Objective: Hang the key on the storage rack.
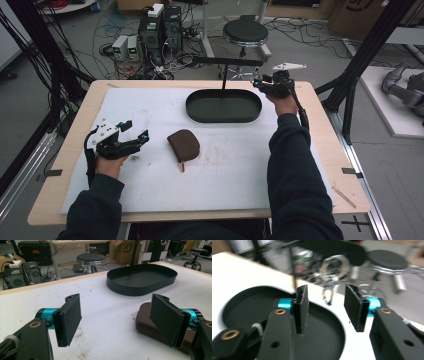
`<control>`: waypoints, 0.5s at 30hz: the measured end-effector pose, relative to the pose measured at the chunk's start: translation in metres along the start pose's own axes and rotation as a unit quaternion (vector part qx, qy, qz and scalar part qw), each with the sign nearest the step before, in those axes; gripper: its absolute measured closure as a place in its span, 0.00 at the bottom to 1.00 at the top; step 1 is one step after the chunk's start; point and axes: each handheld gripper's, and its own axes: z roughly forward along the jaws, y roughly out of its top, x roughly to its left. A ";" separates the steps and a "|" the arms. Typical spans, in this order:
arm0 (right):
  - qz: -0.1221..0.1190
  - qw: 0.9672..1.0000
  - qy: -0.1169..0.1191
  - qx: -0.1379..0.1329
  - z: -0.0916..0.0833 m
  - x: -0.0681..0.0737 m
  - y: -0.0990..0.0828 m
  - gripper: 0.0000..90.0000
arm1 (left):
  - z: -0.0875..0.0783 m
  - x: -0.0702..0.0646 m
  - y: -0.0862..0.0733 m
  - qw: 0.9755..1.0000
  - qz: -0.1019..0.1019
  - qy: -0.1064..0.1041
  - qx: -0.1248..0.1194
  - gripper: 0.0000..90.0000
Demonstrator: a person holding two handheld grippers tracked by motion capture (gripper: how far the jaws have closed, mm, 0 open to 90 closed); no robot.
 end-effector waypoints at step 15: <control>-0.059 0.997 0.026 -0.033 -0.099 0.037 -0.040 0.30 | 0.001 -0.003 0.004 0.999 -0.013 -0.030 -0.015 0.21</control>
